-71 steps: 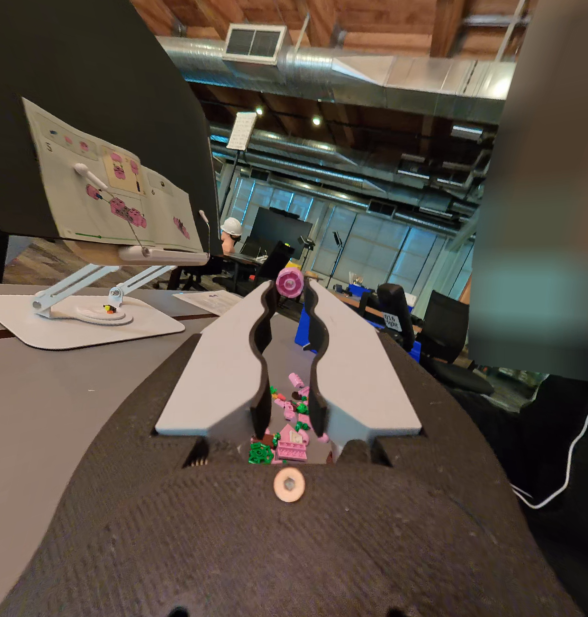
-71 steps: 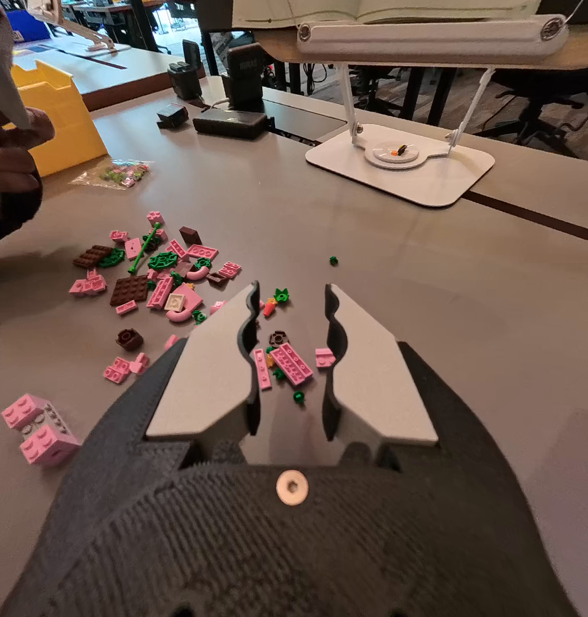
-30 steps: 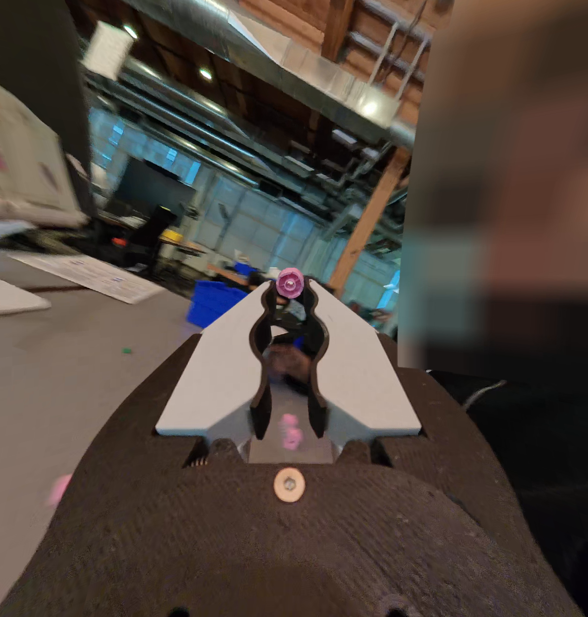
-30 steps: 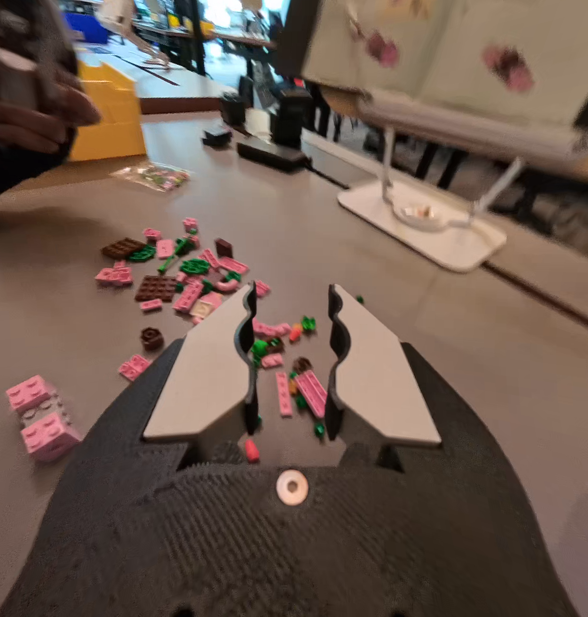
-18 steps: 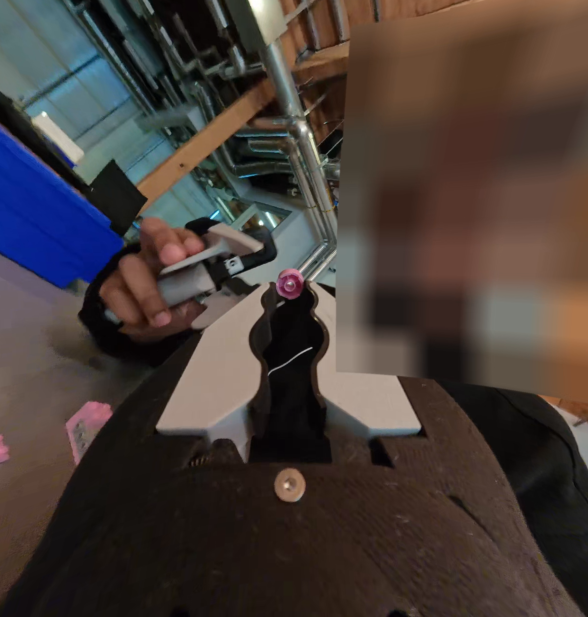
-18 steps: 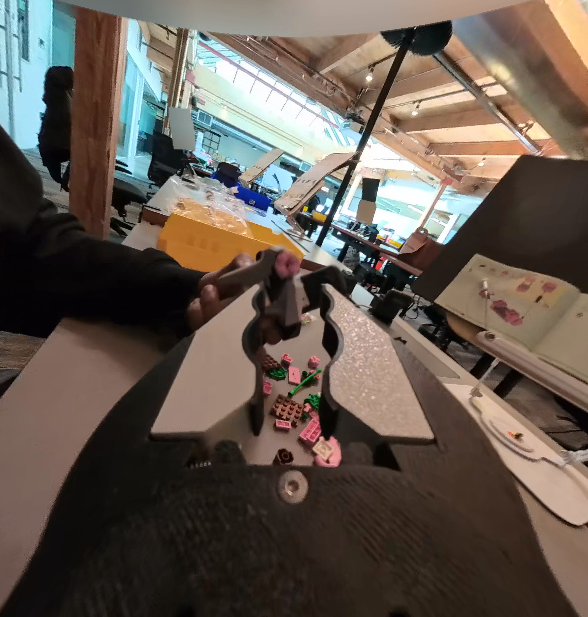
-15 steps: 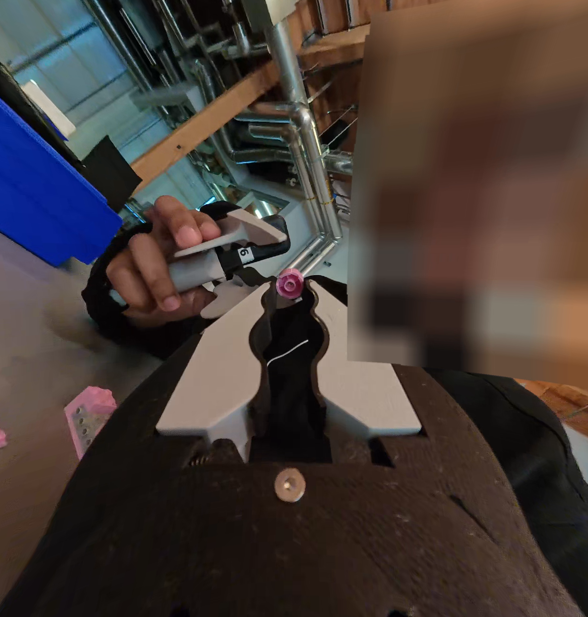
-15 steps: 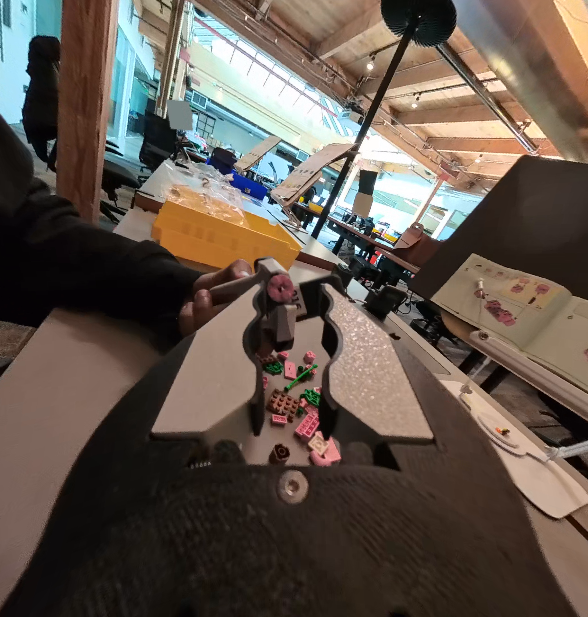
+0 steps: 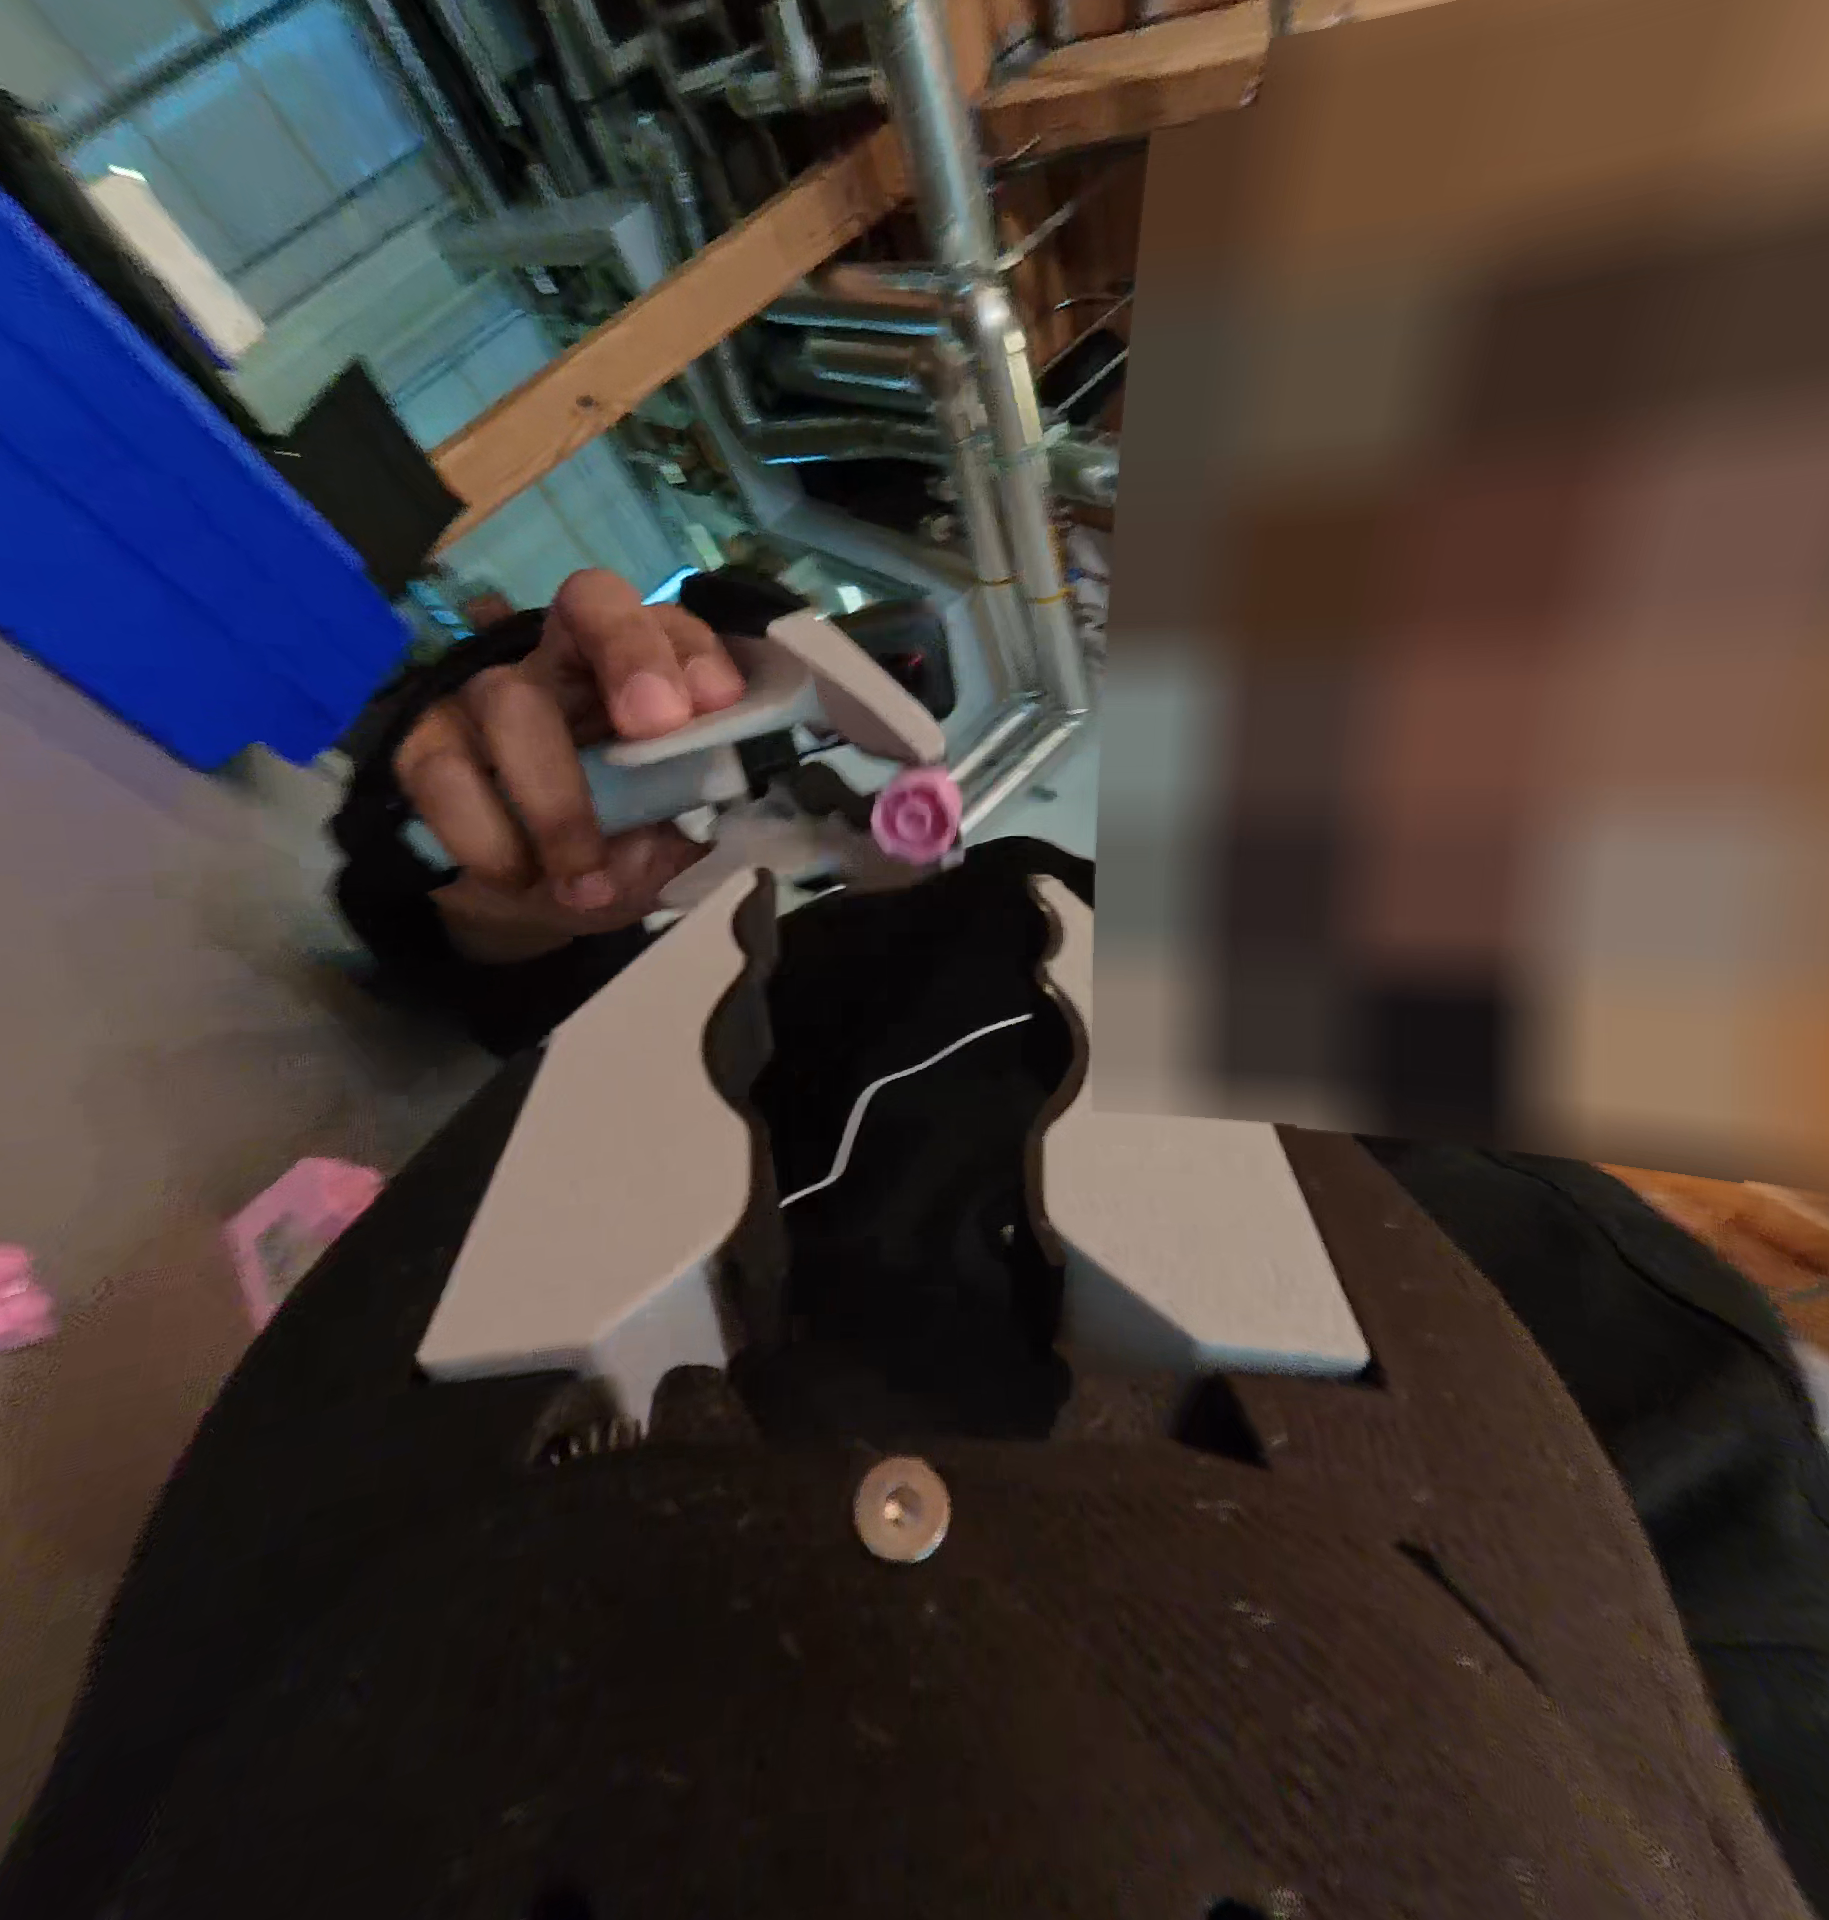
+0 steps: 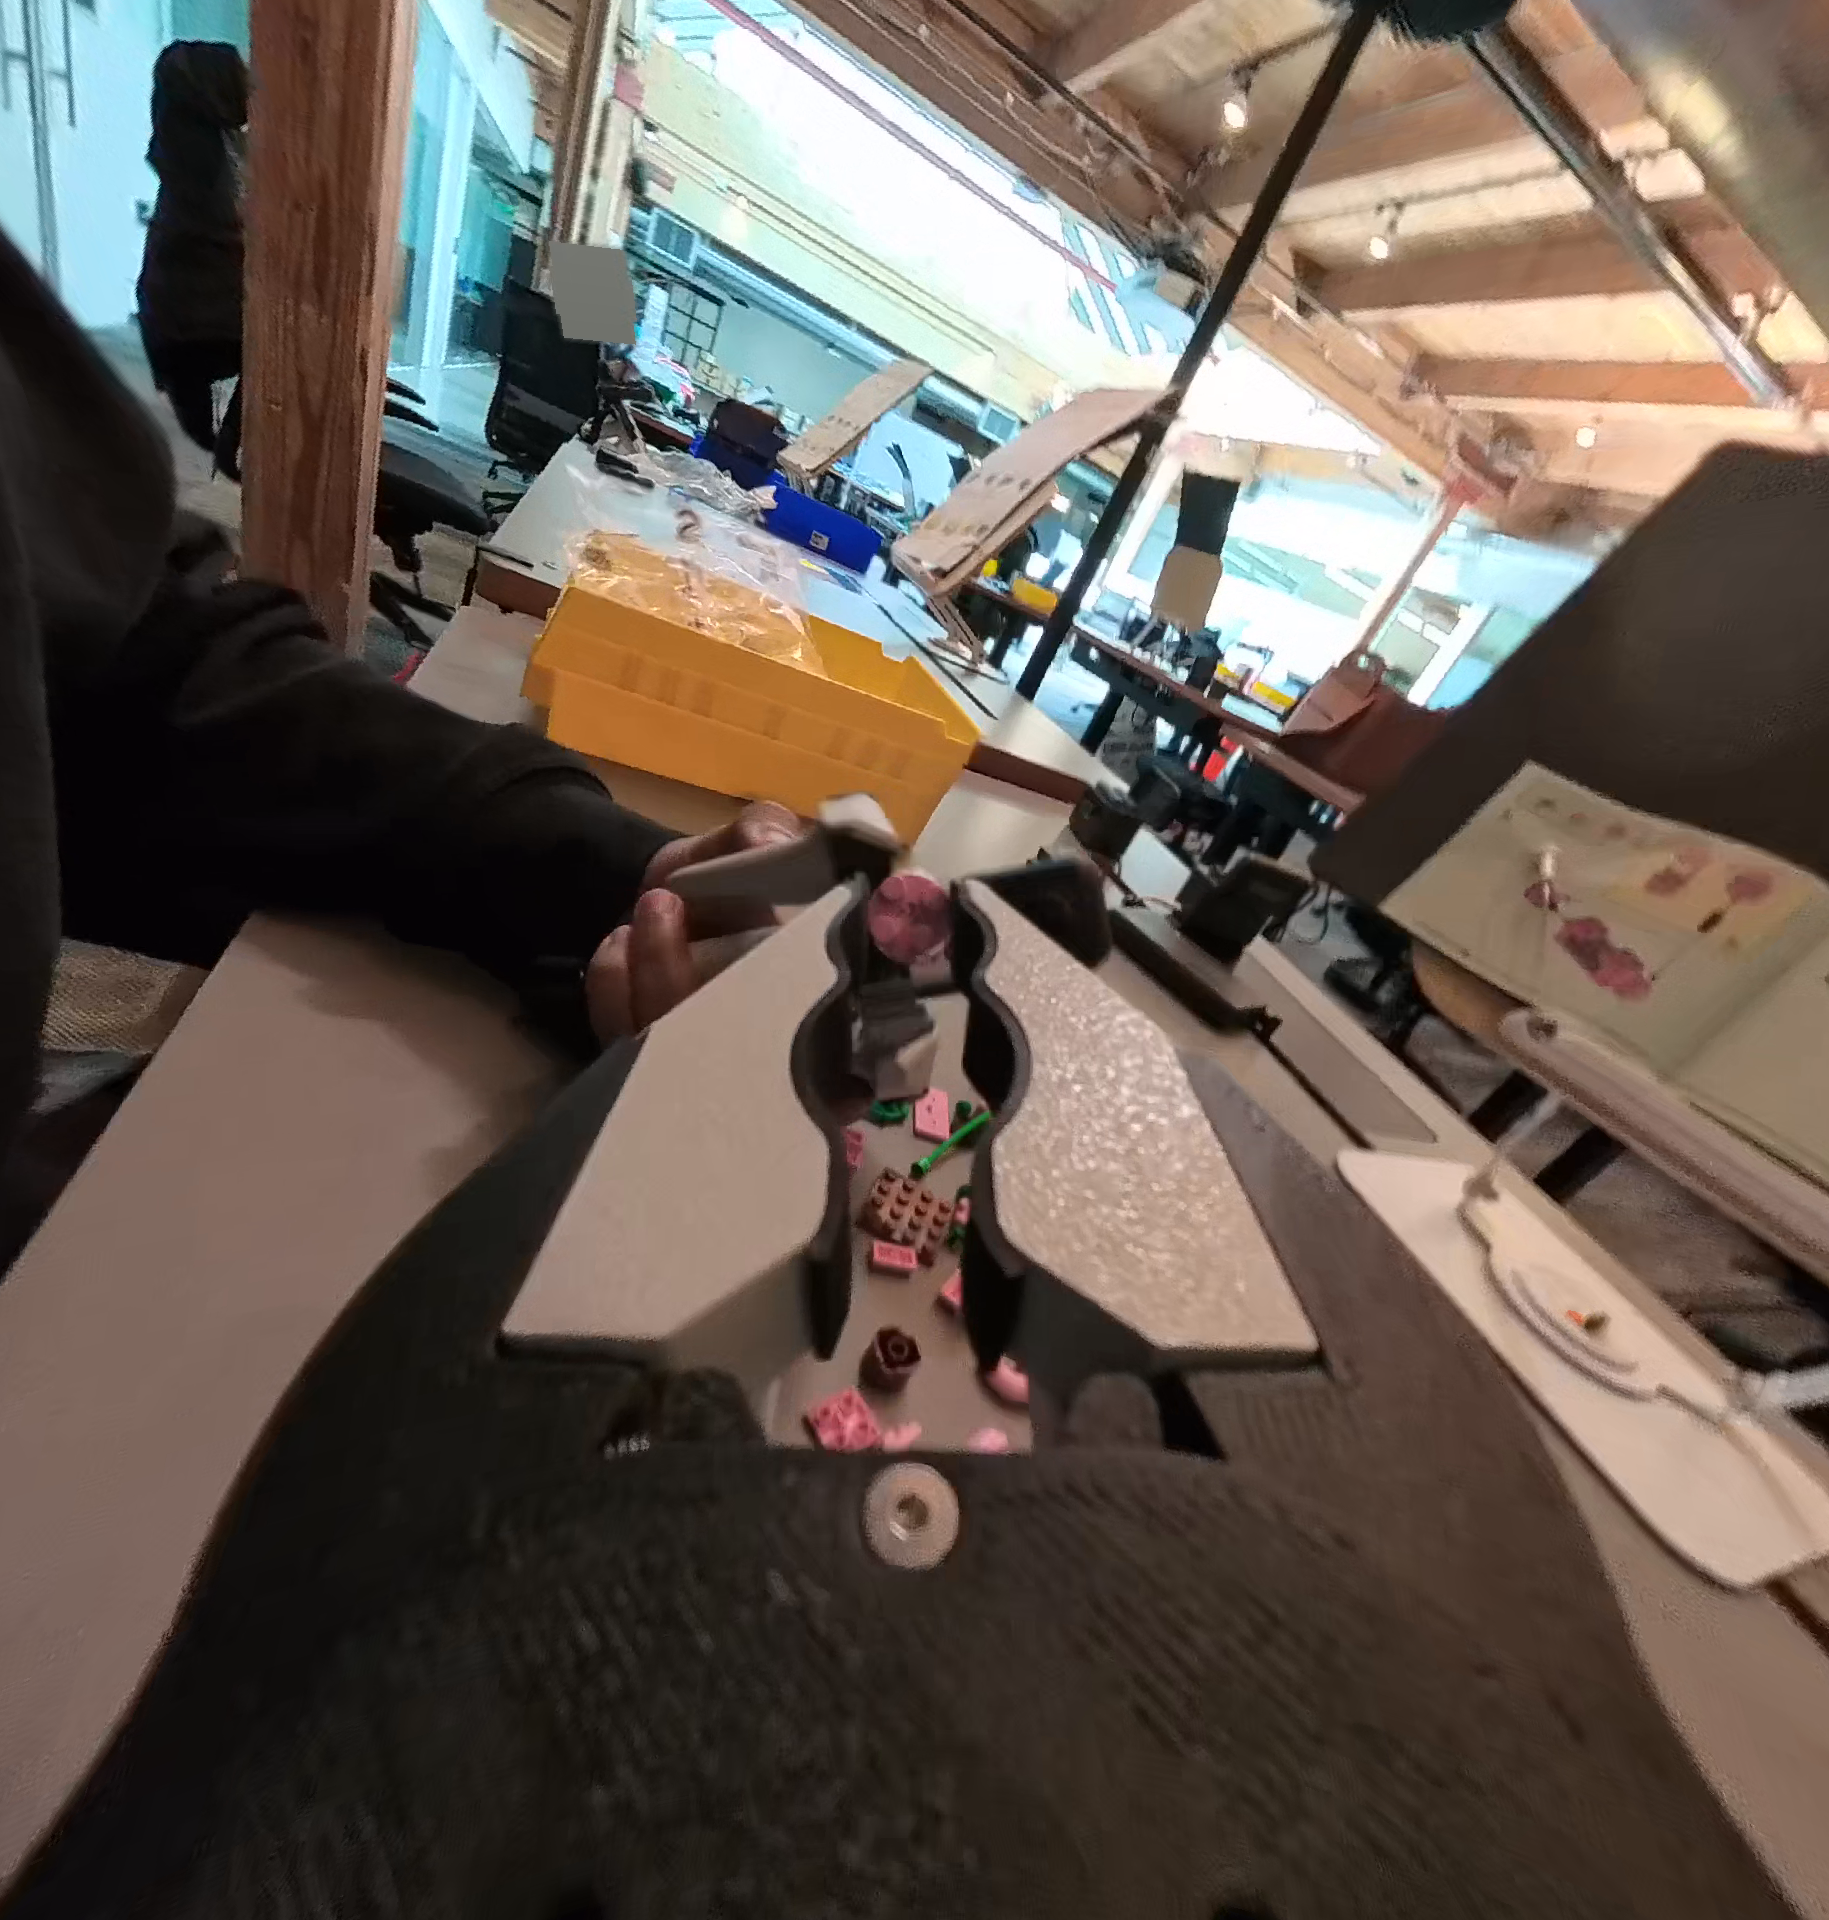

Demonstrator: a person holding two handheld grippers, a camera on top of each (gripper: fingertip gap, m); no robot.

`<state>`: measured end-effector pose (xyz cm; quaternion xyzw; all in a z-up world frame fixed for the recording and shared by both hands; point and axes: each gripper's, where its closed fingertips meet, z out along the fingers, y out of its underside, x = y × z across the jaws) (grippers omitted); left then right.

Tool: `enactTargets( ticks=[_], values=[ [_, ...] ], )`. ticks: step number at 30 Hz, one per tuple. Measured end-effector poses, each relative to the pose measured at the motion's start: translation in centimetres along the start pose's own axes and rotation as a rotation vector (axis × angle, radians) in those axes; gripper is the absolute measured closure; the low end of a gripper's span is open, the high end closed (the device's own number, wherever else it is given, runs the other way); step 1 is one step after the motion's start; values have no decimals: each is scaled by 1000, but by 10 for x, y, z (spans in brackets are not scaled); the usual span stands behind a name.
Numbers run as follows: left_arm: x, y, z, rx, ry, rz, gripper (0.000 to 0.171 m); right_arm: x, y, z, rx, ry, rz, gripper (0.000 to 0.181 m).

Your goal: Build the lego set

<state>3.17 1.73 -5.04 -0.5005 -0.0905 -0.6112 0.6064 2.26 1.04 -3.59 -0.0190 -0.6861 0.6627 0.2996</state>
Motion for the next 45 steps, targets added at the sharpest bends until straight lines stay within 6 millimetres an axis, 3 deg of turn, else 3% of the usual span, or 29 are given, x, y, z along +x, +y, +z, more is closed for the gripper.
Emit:
enactTargets(
  ticks=[1,4,5,8,9,12,16,21,22,25,30,31,33,35,37,39,41,45],
  values=[
    [-2,0,-2,-12,-52,50,120,8,-1,-7,-14,18,44,168],
    [-2,-9,-13,-5,-203,243,118,41,21,-43,-164,160,215,168],
    [0,-15,-18,11,-242,306,118,48,41,-58,-278,207,296,168],
    [10,-33,-30,84,-317,441,122,43,119,-116,-736,317,539,167],
    [14,-37,-32,105,-321,465,127,38,133,-130,-803,329,588,167],
    [15,-42,-38,130,-342,500,133,27,149,-146,-863,334,703,167],
    [2,-41,-42,100,-424,533,134,23,168,-160,-992,357,697,167],
    [4,-45,-50,89,-526,616,131,23,168,-159,-996,351,687,166],
    [8,-49,-54,95,-561,653,130,26,165,-158,-975,361,675,152],
    [22,-61,-74,142,-707,817,129,34,147,-149,-857,371,649,127],
    [20,-68,-117,138,-1046,965,122,47,119,-133,-677,403,564,124],
    [15,-69,-132,109,-1181,981,123,48,116,-130,-654,409,539,124],
    [4,-73,-187,2,-1578,966,134,52,109,-126,-603,423,490,127],
    [6,-74,-242,-130,-1927,938,132,54,103,-117,-506,430,467,134],
    [12,-69,-285,-213,-2167,869,127,54,95,-107,-364,430,486,138],
    [6,-57,-309,-267,-2250,743,107,50,93,-99,-266,410,525,140],
    [-4,-46,-325,-279,-2271,627,92,49,90,-98,-275,394,493,139],
    [3,-48,-339,-196,-2304,597,96,52,92,-104,-318,461,361,144]
  ],
)
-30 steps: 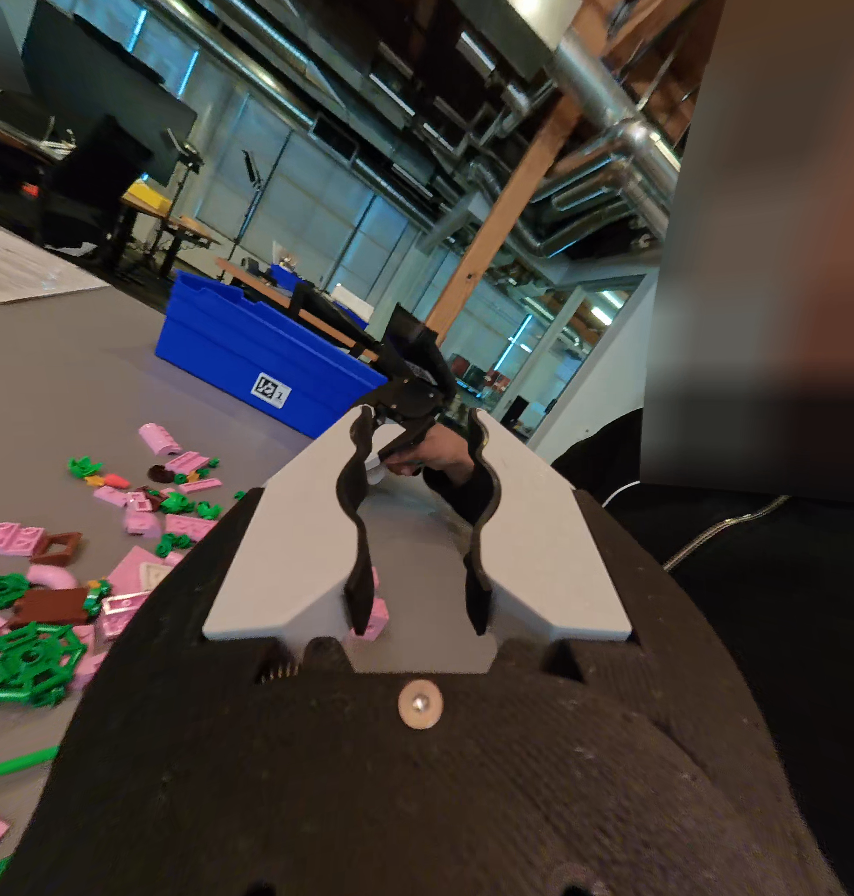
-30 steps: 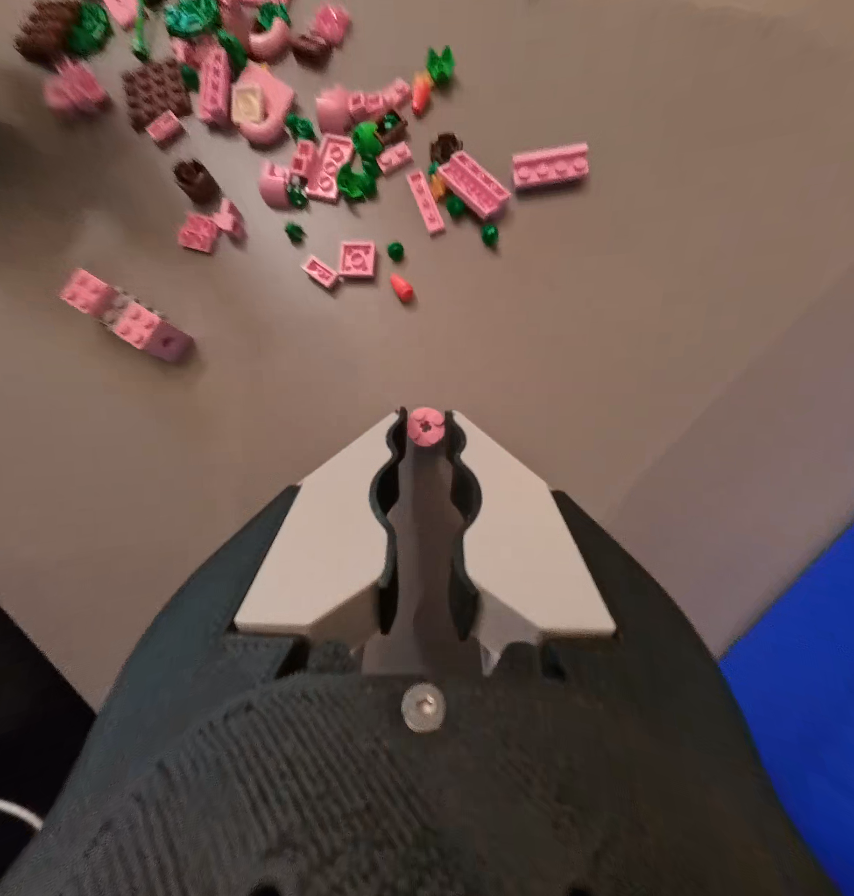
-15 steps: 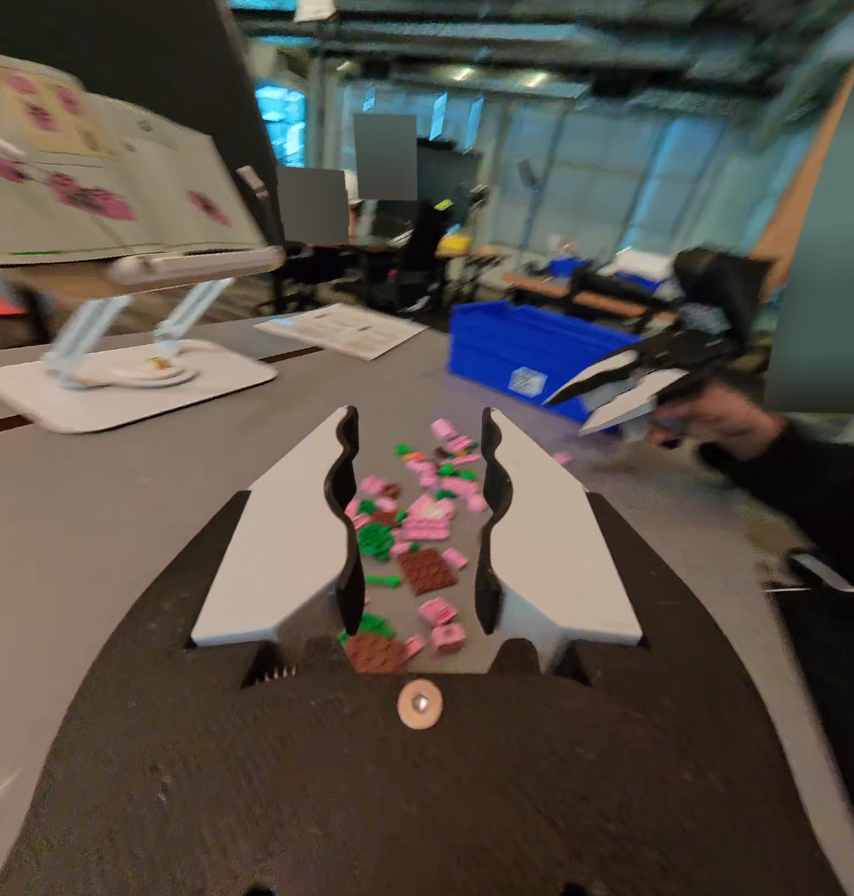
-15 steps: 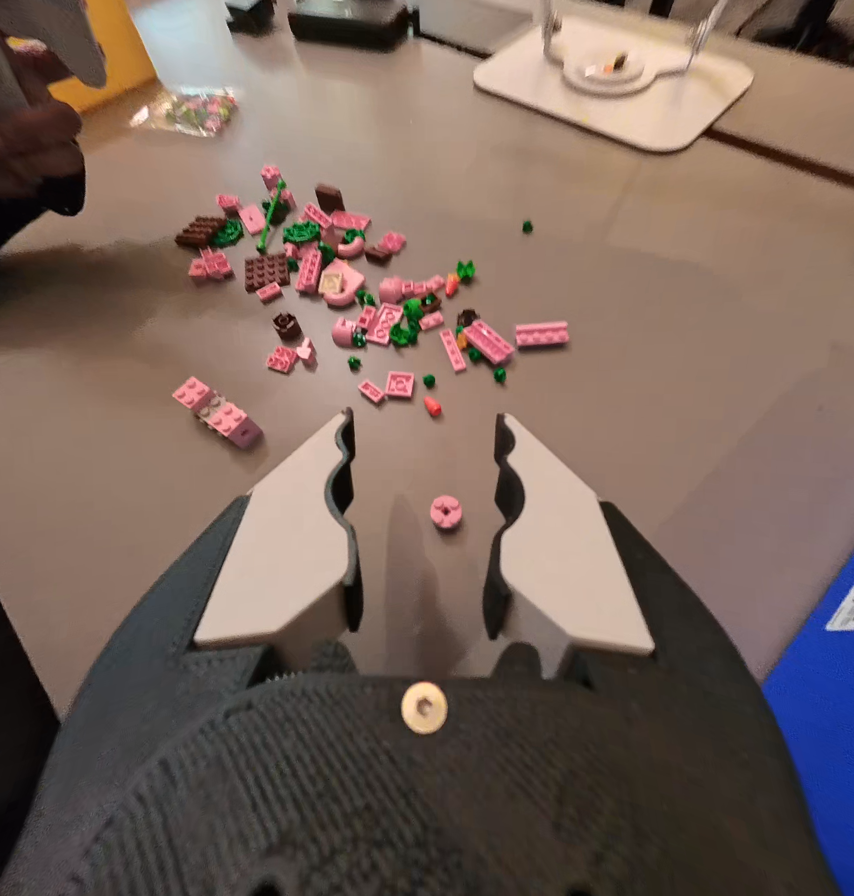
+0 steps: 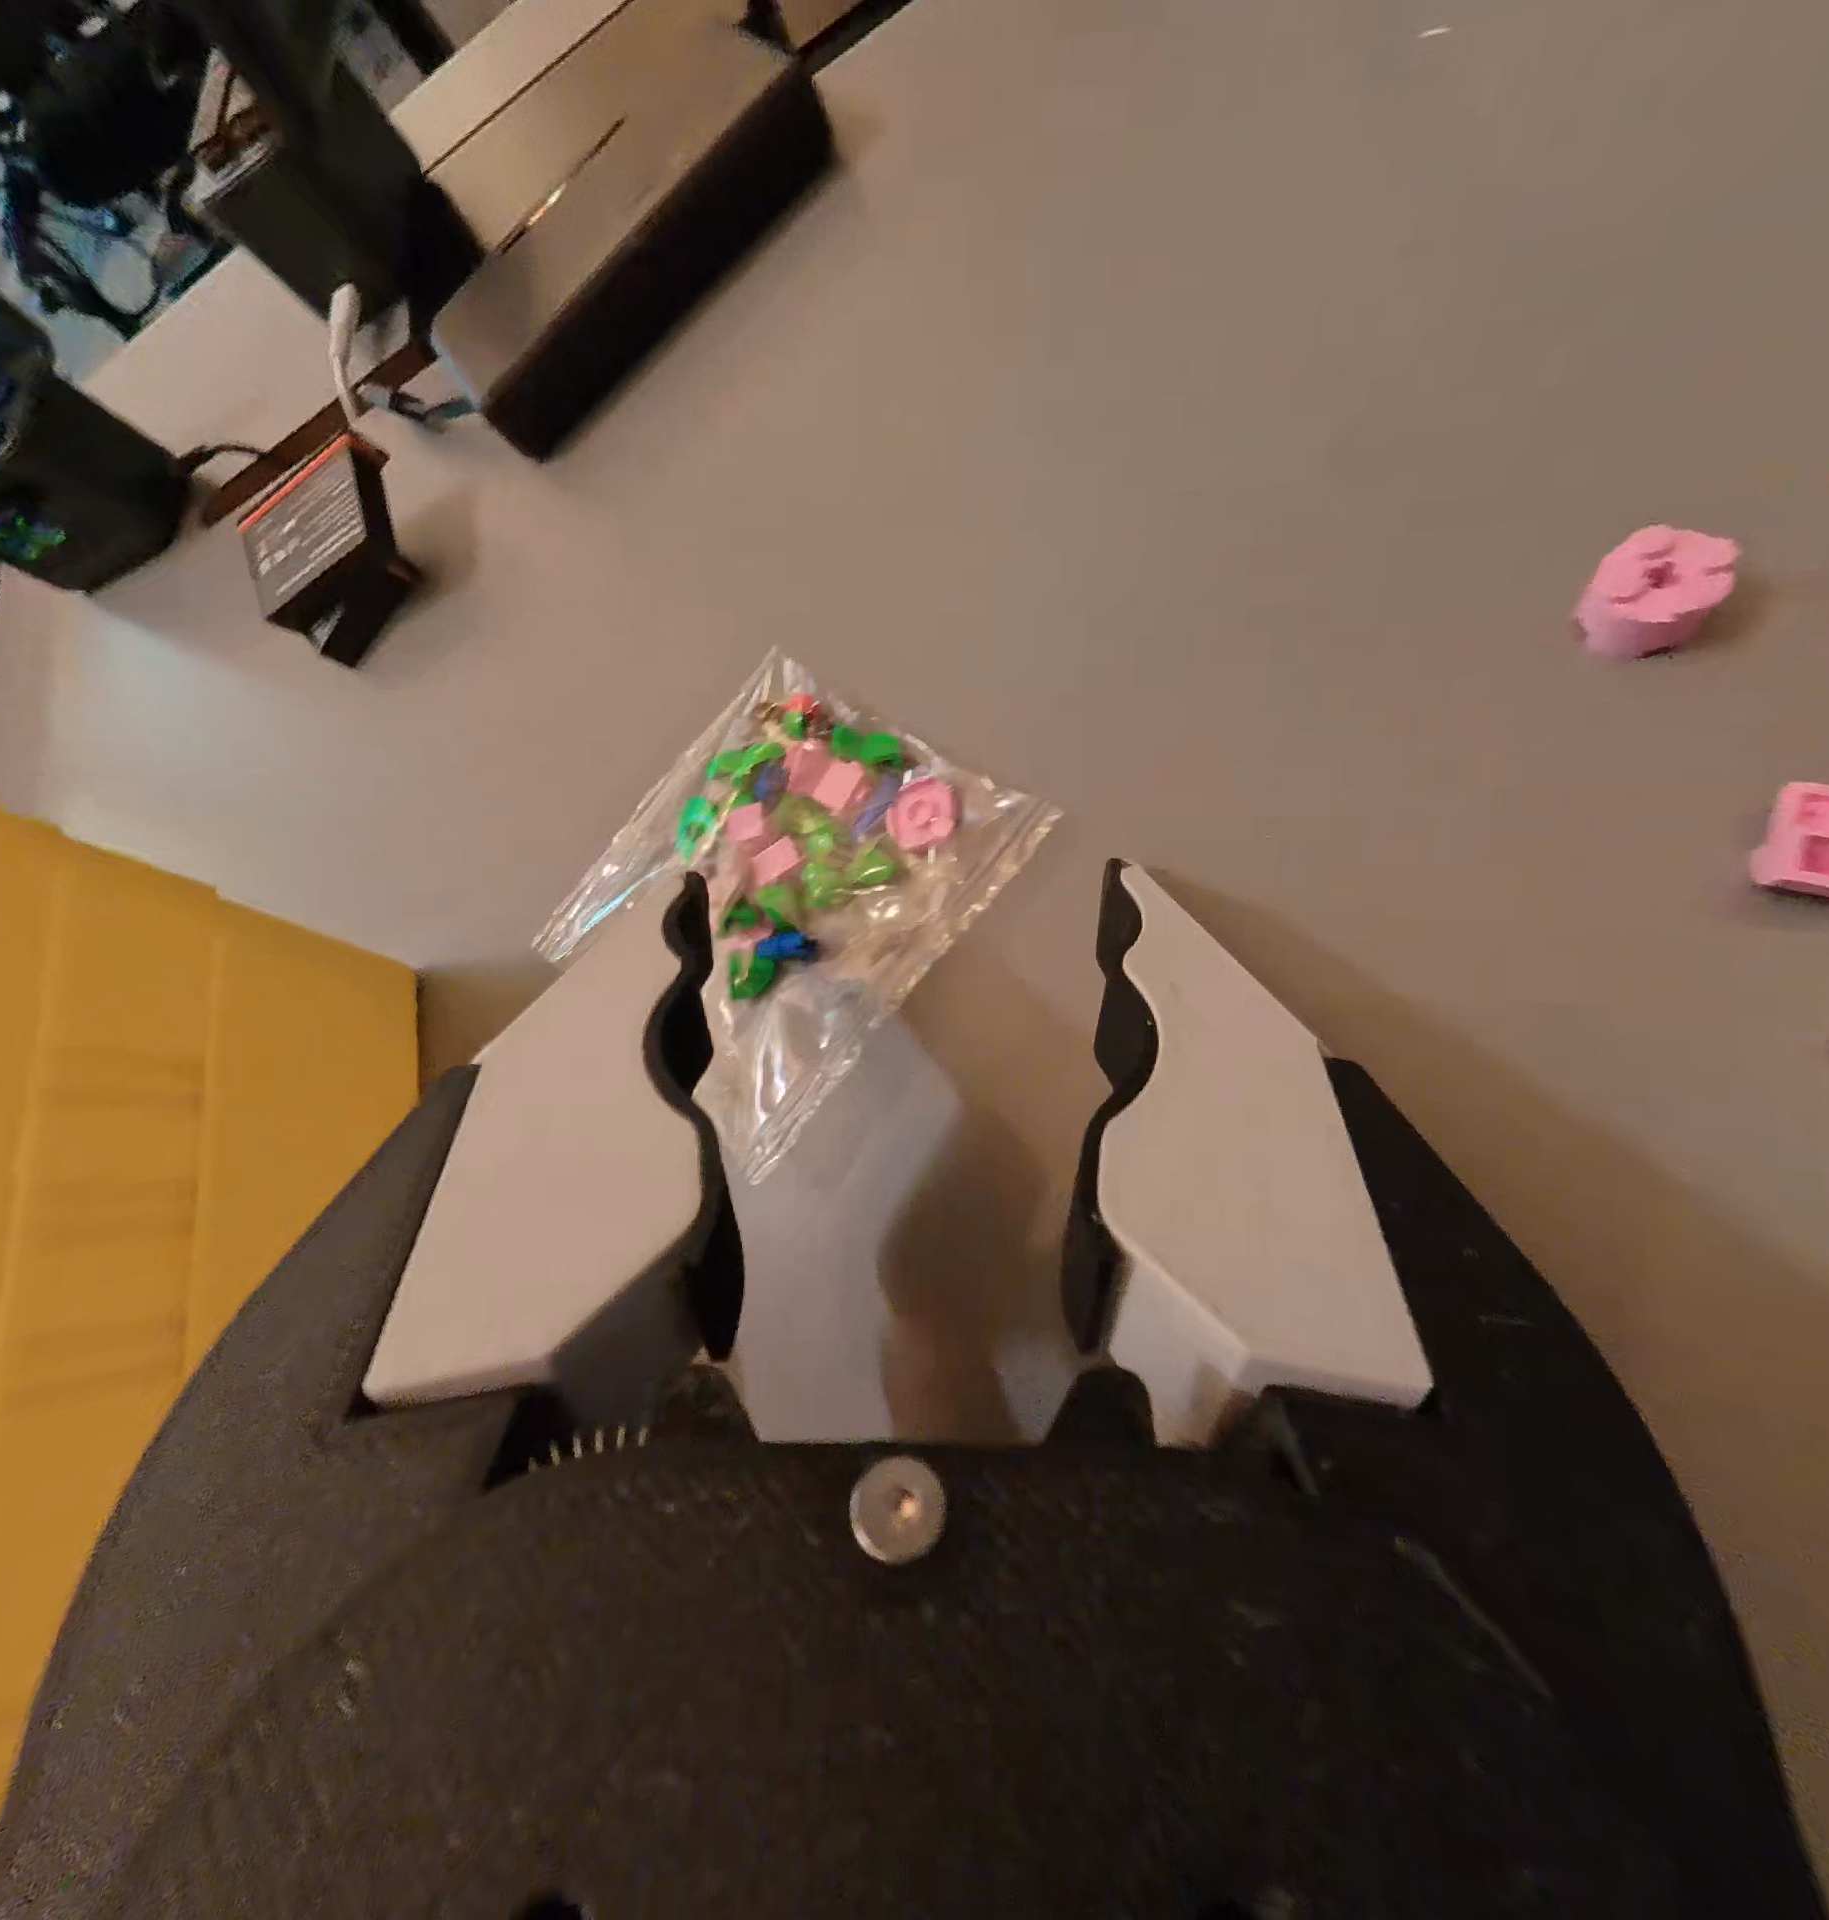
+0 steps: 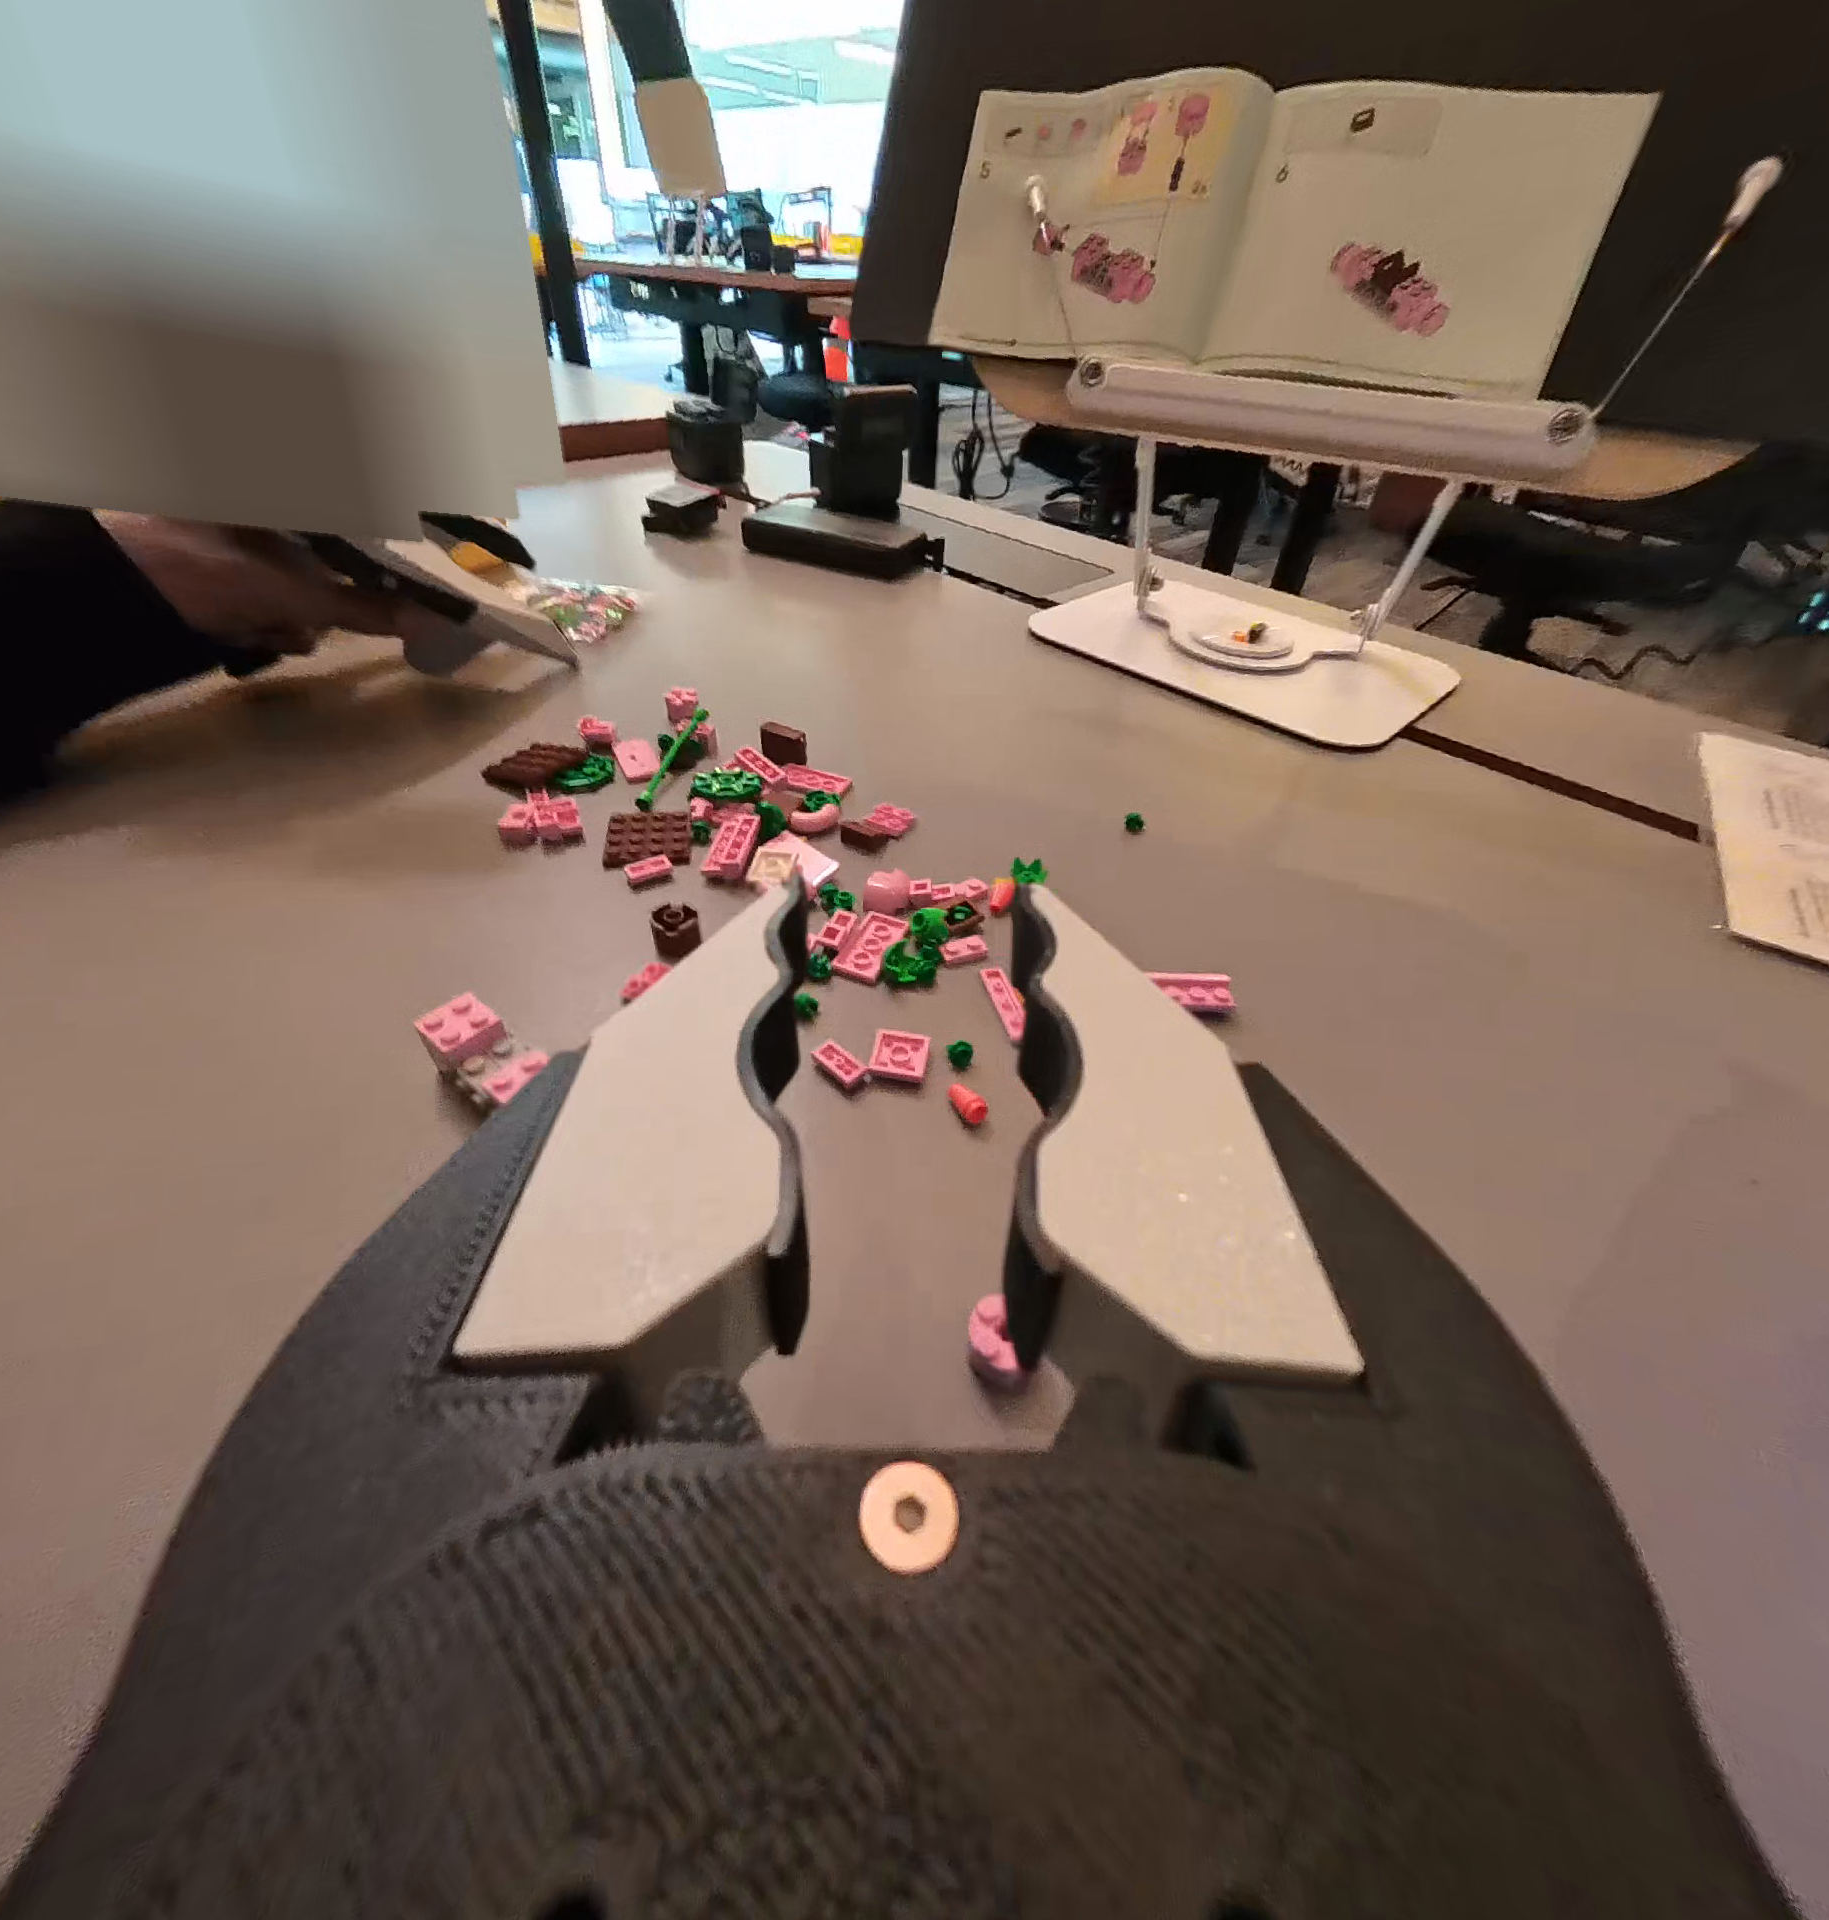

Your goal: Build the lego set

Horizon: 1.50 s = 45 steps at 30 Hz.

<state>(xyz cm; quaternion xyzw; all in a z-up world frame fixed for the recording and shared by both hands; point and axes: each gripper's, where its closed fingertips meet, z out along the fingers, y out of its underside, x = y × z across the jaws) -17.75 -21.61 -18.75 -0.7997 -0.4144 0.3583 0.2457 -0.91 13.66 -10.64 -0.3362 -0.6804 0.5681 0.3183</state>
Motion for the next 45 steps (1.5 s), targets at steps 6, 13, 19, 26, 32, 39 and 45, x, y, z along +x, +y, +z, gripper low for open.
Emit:
enactTargets(
  ticks=[6,13,19,26,32,39,45],
  values=[
    [20,8,-6,-93,185,-55,171,-6,9,5,-55,-5,-61,144],
    [52,-77,-75,285,502,-261,171,-19,-7,8,5,-18,-114,150],
    [106,-132,-159,497,1033,-498,171,-82,-42,30,96,-217,-118,146],
    [172,-149,-226,506,1595,-609,171,-132,-84,54,174,-285,-315,124],
    [204,-143,-236,476,1721,-563,171,-148,-75,56,173,-444,-211,136],
    [199,-141,-227,632,1647,-503,171,-124,-77,51,217,-426,-104,181],
    [208,-135,-219,755,1527,-398,166,-101,-81,50,259,-425,128,177]
  ],
)
